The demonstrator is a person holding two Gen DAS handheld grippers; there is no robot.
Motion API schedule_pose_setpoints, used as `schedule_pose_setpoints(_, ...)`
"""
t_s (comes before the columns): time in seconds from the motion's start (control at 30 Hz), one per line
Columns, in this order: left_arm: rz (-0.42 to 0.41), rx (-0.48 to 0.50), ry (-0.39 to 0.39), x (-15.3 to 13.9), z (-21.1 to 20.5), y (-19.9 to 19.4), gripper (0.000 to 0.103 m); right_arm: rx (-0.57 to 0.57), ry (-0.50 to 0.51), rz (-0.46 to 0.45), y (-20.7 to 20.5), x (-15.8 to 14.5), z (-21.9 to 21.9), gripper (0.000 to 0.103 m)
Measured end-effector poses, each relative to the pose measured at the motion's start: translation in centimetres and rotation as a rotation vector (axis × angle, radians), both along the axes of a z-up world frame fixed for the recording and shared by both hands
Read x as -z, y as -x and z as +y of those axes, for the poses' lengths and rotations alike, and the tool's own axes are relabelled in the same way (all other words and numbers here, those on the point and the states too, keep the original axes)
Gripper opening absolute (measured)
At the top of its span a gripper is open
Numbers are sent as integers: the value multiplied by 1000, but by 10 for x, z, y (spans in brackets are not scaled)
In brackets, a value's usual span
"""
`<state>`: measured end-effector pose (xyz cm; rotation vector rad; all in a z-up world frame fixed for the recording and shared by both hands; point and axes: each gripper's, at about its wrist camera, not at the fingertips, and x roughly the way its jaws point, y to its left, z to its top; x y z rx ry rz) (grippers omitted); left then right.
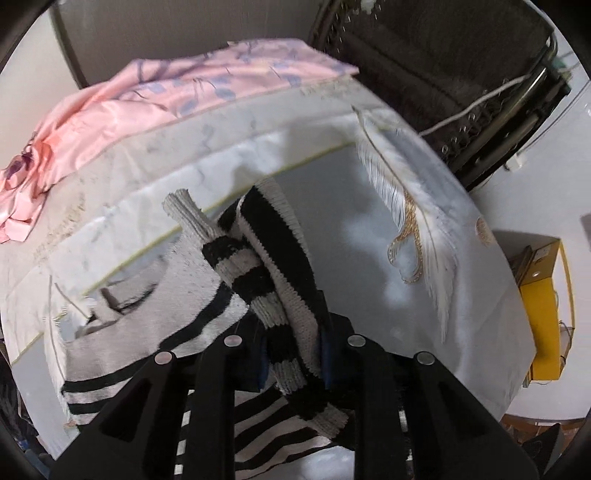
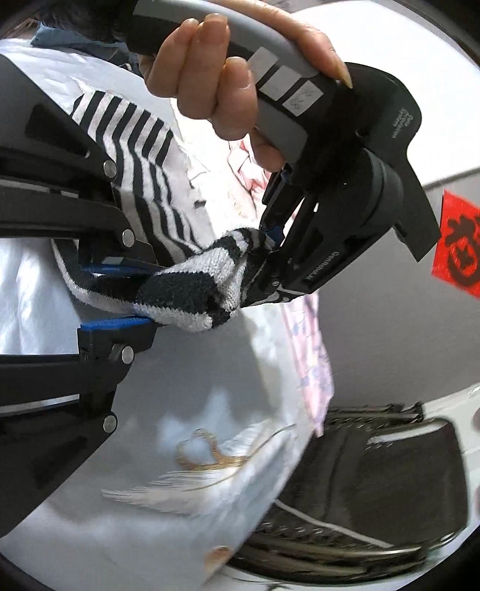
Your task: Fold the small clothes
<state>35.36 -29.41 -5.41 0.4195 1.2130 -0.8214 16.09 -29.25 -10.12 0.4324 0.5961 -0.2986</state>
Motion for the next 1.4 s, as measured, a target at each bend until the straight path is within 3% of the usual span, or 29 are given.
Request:
schedule_pose_setpoints(0.27, -57, -50, 99, -34, 68, -18, 19, -73, 145, -35, -22, -36, 43, 19)
schedule_pose_setpoints(0.43, -77, -95, 134, -39, 120, -30, 19, -149, 243, -40, -40, -50, 90, 19)
schedule_pose_setpoints(0.63, -82, -163, 131, -23, 188, -47, 19, -266, 323, -19, -64, -48, 151, 19)
schedule_pose_setpoints(0.83, -50, -221, 121, 18, 250, -62, 20, -406, 388, 50, -86, -25, 213, 19)
schedule_pose_setpoints(1.1, 19, -263, 78, 95, 297, -62, 24, -565, 390, 245, -97, 38, 258, 21)
schedule_pose_setpoints(1.17, -6, -261, 103, 95, 301, -59, 25, -574, 439, 234, -94, 39, 264, 23)
schedule_pose_setpoints(1.23, 1, -275, 112, 96, 304, -60, 27, -588, 426, 241, -94, 37, 262, 25)
schedule_pose_setpoints(1.4, 13, -317, 110, 85, 313, -61, 36, -638, 230, 229, -87, 16, 230, 27)
